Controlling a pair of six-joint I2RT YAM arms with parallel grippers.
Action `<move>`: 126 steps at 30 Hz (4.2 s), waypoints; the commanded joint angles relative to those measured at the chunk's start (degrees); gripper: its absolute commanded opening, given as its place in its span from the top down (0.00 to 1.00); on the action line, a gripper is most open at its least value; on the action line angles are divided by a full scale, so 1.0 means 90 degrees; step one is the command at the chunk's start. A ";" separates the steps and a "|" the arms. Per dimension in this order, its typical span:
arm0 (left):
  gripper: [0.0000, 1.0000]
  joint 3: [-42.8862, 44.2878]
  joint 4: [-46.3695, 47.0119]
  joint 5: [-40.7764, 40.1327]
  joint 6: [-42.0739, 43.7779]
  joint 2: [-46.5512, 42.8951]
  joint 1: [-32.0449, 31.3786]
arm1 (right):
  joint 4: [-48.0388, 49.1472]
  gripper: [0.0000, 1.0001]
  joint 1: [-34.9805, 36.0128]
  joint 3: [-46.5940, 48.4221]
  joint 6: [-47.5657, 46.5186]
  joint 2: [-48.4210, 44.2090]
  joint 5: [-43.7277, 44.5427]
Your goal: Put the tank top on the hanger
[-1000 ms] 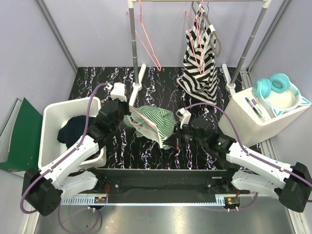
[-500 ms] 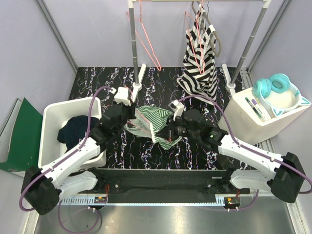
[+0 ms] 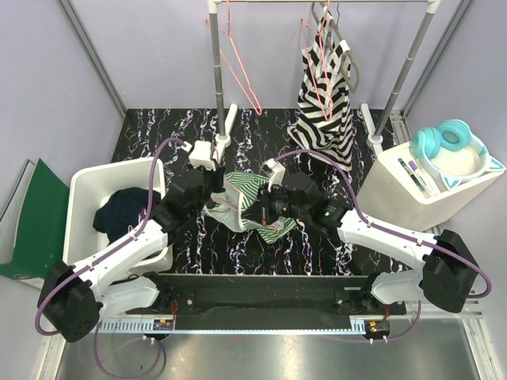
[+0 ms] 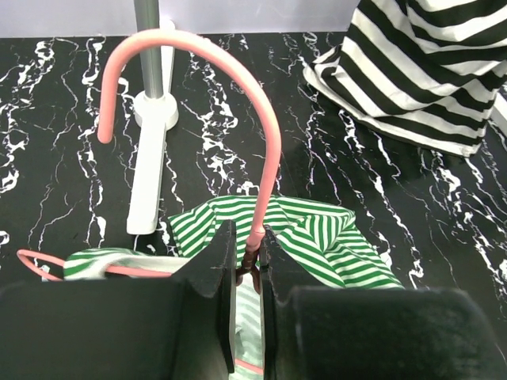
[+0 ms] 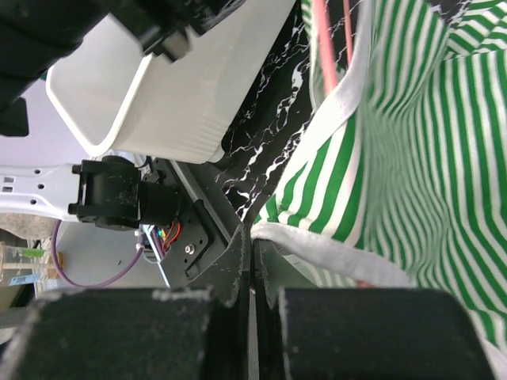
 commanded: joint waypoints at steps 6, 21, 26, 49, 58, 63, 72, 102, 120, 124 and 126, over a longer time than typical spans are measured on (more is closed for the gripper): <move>1.00 0.0774 0.0447 -0.0640 0.0066 0.0020 -0.0023 | -0.0057 0.98 0.0436 0.0072 -0.0164 -0.0255 0.0179; 1.00 0.0404 0.0329 0.0101 0.0808 -0.0321 -0.0003 | -0.1776 0.01 0.0534 0.0336 -0.1042 -0.2032 0.0550; 1.00 0.0199 0.0388 0.0501 0.0906 -0.0585 0.0006 | -0.2040 0.00 0.0515 0.0433 -0.1365 -0.2052 0.1057; 1.00 0.0091 0.0270 0.1361 0.0887 -0.0927 -0.0004 | -0.1259 0.24 0.0524 0.0355 -0.1511 -0.0695 0.1468; 1.00 0.0189 0.0349 0.1645 0.0760 -0.0771 -0.0013 | -0.1054 0.77 0.0525 0.0278 -0.1512 -0.0489 0.1702; 0.79 0.0305 0.0222 0.1703 0.0614 -0.0751 -0.0004 | -0.1063 1.00 0.0524 0.0121 -0.1356 -0.0665 0.2093; 0.01 0.1192 -0.1046 0.1577 0.0136 -0.0742 -0.0004 | -0.1551 1.00 0.0515 -0.0201 -0.1189 -0.1338 0.2981; 0.01 0.1869 -0.2972 0.0552 0.0398 -0.1366 0.0055 | -0.3114 1.00 -0.0637 0.0852 -0.1736 -0.2570 0.4437; 0.01 0.1702 -0.2962 0.0659 0.0340 -0.1347 0.0065 | -0.2880 1.00 -0.1633 0.3626 -0.2654 -0.0744 0.3589; 0.01 0.1712 -0.2962 0.0639 0.0350 -0.1386 0.0055 | -0.2880 1.00 -0.1878 0.4192 -0.2771 -0.0276 0.3266; 0.01 0.1712 -0.2962 0.0639 0.0350 -0.1396 0.0055 | -0.2870 1.00 -0.1985 0.4505 -0.2800 -0.0012 0.3100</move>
